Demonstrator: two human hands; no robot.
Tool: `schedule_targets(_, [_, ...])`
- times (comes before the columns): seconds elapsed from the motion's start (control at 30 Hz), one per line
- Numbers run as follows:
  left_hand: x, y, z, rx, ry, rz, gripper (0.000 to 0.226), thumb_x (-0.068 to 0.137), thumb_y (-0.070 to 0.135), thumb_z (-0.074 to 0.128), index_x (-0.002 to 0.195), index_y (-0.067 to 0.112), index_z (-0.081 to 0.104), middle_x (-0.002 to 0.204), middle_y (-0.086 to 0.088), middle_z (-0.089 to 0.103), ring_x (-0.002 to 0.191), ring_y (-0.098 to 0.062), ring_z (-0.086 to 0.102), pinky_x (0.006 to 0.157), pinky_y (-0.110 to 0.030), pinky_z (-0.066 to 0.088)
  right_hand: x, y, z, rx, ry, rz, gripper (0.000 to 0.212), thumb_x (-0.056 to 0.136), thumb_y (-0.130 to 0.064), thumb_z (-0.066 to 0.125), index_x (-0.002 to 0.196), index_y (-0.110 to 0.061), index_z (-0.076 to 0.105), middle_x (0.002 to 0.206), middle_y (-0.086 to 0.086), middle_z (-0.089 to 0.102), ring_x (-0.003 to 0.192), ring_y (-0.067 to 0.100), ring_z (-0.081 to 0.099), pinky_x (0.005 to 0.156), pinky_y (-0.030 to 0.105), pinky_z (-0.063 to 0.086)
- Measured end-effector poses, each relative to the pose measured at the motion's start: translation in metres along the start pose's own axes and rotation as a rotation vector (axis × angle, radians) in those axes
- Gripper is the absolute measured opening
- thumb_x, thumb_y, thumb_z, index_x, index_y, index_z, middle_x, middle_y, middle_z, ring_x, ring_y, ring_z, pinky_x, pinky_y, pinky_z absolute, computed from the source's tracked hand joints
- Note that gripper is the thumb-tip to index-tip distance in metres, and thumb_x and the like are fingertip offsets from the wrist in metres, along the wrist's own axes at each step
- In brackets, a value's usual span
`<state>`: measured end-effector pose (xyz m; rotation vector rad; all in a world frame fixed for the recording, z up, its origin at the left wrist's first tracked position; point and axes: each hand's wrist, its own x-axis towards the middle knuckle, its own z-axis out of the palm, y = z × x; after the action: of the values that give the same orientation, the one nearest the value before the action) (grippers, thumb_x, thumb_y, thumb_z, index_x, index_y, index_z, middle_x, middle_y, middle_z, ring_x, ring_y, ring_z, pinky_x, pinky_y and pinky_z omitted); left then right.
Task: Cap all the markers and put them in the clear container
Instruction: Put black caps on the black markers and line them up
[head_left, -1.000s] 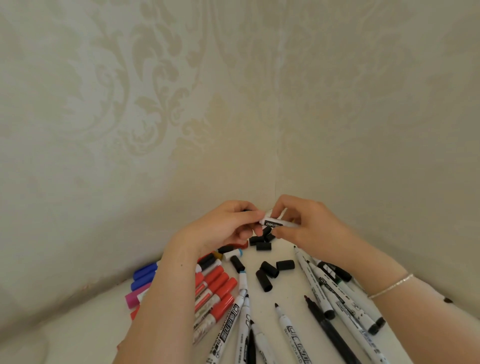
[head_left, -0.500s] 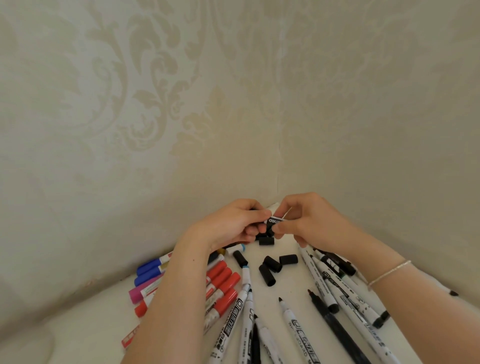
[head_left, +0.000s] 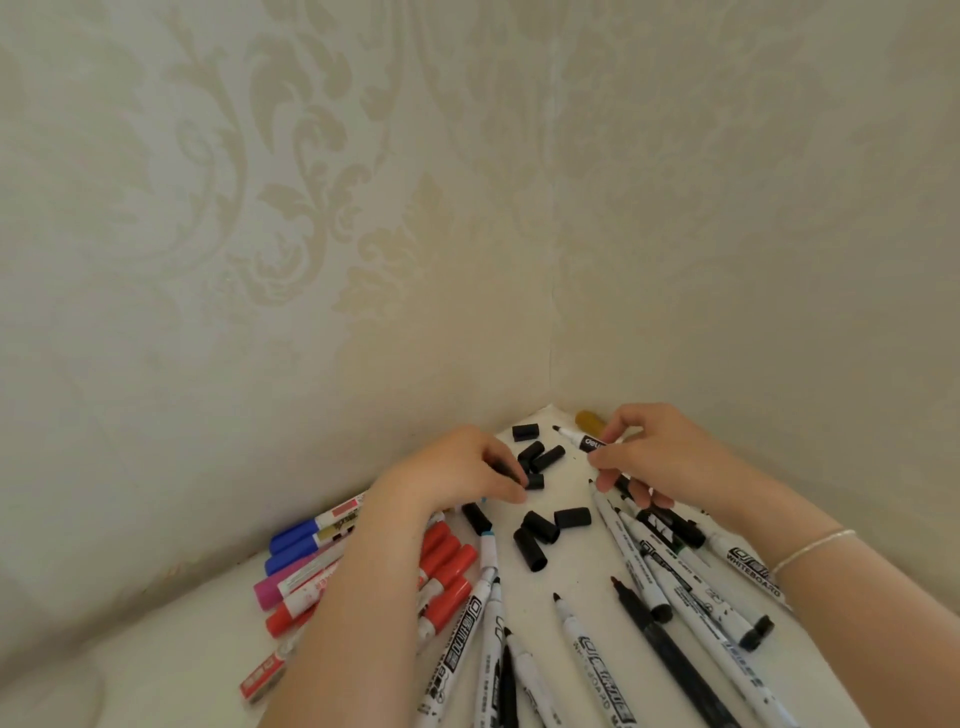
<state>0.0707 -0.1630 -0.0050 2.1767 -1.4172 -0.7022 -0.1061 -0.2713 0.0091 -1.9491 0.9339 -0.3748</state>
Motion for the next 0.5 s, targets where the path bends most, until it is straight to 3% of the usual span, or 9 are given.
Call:
schedule_targets(0.2, [0.011,0.009,0.011,0.092,0.035,0.025,0.015,0.080,0.023,0.075,0.095,0.023,0.073,0.088,0.007,0.059,0.079,-0.008,0.056,0.066,-0.019,0.043,0.003,-0.002,0.002,0.007,0.029,0.006,0.011,0.089,-0.012,0.062,0.096,-0.007,0.056,0.073,0.010,0.073,0.038,0.014,0.044,0.040,0.023,0.031])
schedule_targets(0.37, [0.011,0.022,0.021,0.226,-0.112,0.058,0.027,0.080,0.027,0.076,0.107,0.023,0.072,0.091,0.012,0.054,0.087,-0.009,0.054,0.068,-0.020,0.041,0.002,-0.006,0.003,0.004,0.033,-0.008,0.010,0.088,-0.012,0.062,0.094,-0.008,0.056,0.071,0.009,0.073,0.038,0.013,0.045,0.039,0.022,0.031])
schedule_targets(0.5, [0.016,0.019,0.025,0.262,-0.109,0.029,0.024,0.080,0.025,0.075,0.104,0.022,0.072,0.091,0.007,0.061,0.076,-0.004,0.051,0.060,-0.018,0.037,0.002,-0.009,0.004,-0.004,0.020,-0.007,0.010,0.089,-0.013,0.062,0.095,-0.008,0.056,0.075,0.011,0.073,0.039,0.014,0.045,0.039,0.022,0.032])
